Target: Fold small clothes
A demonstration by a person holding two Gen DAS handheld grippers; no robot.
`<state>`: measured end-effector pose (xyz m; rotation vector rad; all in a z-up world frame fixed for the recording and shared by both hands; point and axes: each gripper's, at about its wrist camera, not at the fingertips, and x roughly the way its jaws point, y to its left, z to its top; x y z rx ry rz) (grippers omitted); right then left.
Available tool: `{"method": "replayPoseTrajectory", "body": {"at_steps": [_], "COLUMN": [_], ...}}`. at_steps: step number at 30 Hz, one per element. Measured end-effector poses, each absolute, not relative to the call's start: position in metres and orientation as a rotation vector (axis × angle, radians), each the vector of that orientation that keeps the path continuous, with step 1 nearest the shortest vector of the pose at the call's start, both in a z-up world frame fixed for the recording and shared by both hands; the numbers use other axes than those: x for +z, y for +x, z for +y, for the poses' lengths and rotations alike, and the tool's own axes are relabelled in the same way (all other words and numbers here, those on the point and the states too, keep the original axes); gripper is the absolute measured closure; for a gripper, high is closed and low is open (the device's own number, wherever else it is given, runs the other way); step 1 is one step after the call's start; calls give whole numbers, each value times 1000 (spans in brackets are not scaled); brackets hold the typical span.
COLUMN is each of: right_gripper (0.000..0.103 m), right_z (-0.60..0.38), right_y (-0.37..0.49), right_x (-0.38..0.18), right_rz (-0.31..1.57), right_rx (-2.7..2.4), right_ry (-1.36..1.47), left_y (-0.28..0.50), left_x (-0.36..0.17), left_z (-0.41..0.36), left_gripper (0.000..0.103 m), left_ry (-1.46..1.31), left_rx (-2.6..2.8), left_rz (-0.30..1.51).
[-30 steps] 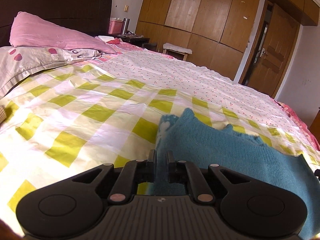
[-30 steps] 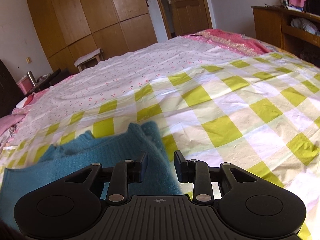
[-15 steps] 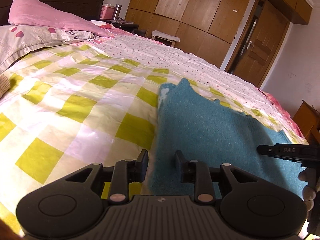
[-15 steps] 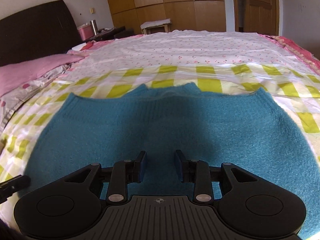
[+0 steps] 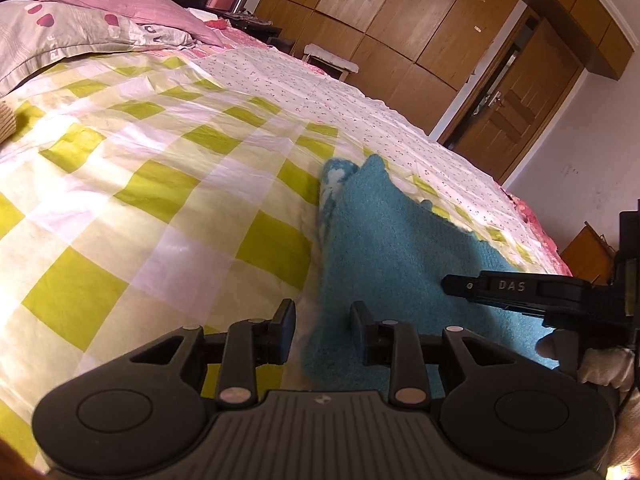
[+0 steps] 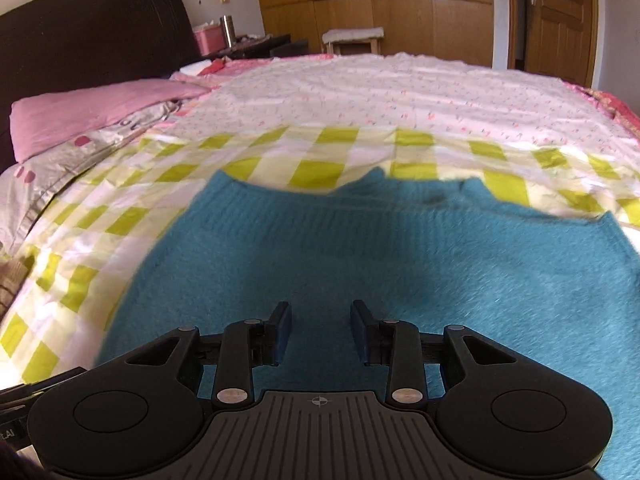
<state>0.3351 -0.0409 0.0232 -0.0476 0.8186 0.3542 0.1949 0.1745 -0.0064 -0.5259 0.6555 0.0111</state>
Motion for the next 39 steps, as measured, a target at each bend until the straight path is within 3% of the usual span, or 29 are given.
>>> {"method": "replayPoseTrajectory", "body": {"at_steps": [11, 20, 25, 29, 33, 37, 39], "right_gripper": [68, 49, 48, 37, 37, 38, 47], "right_z": [-6, 74, 108, 131, 151, 159, 159], "right_y": [346, 365, 379, 389, 394, 389, 388], "right_x": [50, 51, 34, 26, 11, -4, -3], "right_rz": [825, 887, 934, 946, 940, 895, 889], "right_rx": [385, 453, 377, 348, 305, 295, 296], "right_ry": [-46, -139, -260, -354, -508, -636, -661], "left_y": [192, 191, 191, 191, 190, 187, 183], "left_x": [0, -7, -9, -11, -13, -17, -21], "left_z": [176, 179, 180, 178, 175, 172, 173], "left_gripper": [67, 66, 63, 62, 61, 50, 40], "left_ry": [-532, -590, -597, -595, -595, -599, -620], "left_rx": [-33, -39, -33, -39, -39, -5, 24], "left_rz": [645, 673, 685, 690, 698, 692, 678]}}
